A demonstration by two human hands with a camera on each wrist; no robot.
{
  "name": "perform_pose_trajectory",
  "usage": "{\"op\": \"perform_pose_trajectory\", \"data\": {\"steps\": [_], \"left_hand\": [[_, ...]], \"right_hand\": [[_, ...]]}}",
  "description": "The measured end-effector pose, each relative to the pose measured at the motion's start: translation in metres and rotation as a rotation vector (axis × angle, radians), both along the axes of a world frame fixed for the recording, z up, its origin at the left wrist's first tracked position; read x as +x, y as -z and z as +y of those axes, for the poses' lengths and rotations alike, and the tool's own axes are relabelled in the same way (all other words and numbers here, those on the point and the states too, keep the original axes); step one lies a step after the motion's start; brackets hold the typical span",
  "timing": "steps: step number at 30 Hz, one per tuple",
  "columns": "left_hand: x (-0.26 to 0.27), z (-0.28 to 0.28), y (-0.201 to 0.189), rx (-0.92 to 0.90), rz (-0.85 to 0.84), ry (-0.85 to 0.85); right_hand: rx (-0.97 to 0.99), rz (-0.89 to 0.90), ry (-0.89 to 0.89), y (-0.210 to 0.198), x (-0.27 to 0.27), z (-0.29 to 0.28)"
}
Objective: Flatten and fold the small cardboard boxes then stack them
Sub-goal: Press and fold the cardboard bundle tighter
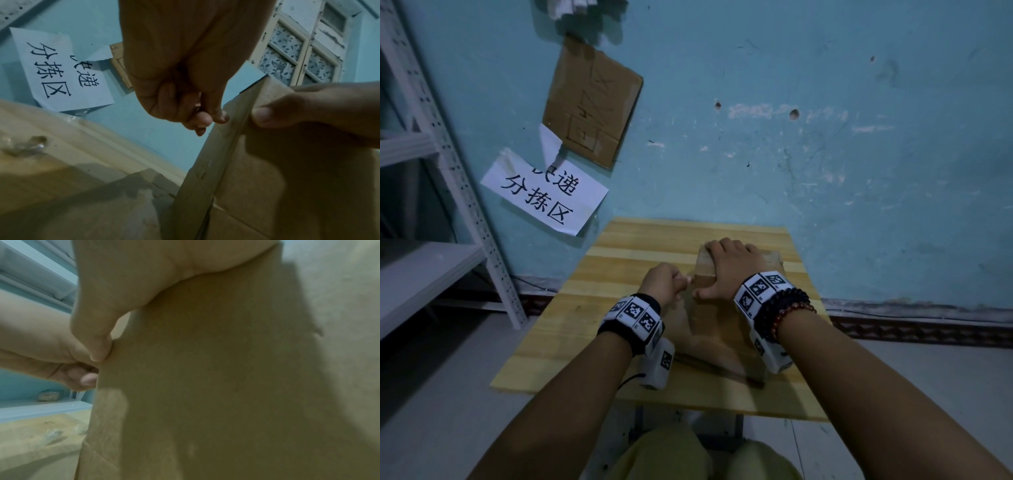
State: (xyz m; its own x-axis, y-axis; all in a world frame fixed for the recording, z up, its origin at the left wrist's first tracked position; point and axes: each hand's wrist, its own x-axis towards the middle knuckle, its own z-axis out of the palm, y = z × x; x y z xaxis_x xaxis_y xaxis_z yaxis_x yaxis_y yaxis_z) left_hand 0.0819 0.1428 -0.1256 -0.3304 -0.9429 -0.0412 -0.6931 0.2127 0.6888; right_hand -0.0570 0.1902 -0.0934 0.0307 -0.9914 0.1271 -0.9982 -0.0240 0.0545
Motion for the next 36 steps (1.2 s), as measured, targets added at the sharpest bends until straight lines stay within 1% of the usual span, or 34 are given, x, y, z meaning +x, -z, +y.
{"op": "perform_pose_trajectory", "data": {"steps": [6, 10, 12, 16, 20, 24, 25, 26, 27, 28, 31, 32, 33, 34, 36], "left_hand": [[0.008, -0.006, 0.001, -0.088, -0.001, -0.037], [0.018, -0.012, 0.004, -0.038, -0.055, -0.036], [0.024, -0.017, 0.009, -0.043, -0.057, -0.067], [0.038, -0.027, 0.025, -0.093, -0.129, -0.168], [0.047, -0.031, 0.035, -0.060, -0.174, -0.225], [0.047, -0.025, 0.038, 0.036, -0.305, -0.311], [0.045, -0.023, 0.036, 0.041, -0.298, -0.329], [0.044, -0.022, 0.035, 0.022, -0.254, -0.331], [0.041, -0.021, 0.032, -0.014, -0.174, -0.308], [0.037, -0.020, 0.029, -0.058, -0.067, -0.249], [0.020, -0.009, 0.004, -0.138, 0.323, 0.013], [0.014, -0.004, -0.007, -0.147, 0.406, 0.095], [0.007, 0.001, -0.017, -0.158, 0.430, 0.179], [0.001, 0.004, -0.026, -0.163, 0.399, 0.269], [-0.011, 0.008, -0.036, -0.147, 0.253, 0.408]], "right_hand": [[-0.003, 0.006, 0.002, 0.001, 0.000, -0.002], [0.005, 0.004, 0.001, 0.001, 0.000, -0.001], [0.003, 0.007, 0.002, 0.001, 0.000, -0.001], [0.007, 0.007, 0.007, 0.001, -0.001, -0.001], [0.008, 0.009, 0.007, 0.001, -0.001, -0.001], [0.003, 0.005, 0.003, 0.001, -0.002, -0.002], [0.004, 0.005, 0.001, 0.001, -0.002, -0.001], [0.004, 0.005, -0.002, 0.001, -0.002, -0.001], [0.002, 0.004, -0.004, 0.001, -0.002, -0.002], [0.002, 0.002, -0.006, 0.001, -0.002, -0.002], [0.011, -0.010, -0.015, 0.001, -0.004, -0.001], [0.017, -0.020, -0.020, 0.000, -0.004, -0.001], [0.026, -0.035, -0.029, -0.001, -0.004, -0.001], [0.033, -0.056, -0.042, -0.002, -0.005, -0.001], [0.040, -0.134, -0.063, -0.005, -0.008, 0.001]]}}
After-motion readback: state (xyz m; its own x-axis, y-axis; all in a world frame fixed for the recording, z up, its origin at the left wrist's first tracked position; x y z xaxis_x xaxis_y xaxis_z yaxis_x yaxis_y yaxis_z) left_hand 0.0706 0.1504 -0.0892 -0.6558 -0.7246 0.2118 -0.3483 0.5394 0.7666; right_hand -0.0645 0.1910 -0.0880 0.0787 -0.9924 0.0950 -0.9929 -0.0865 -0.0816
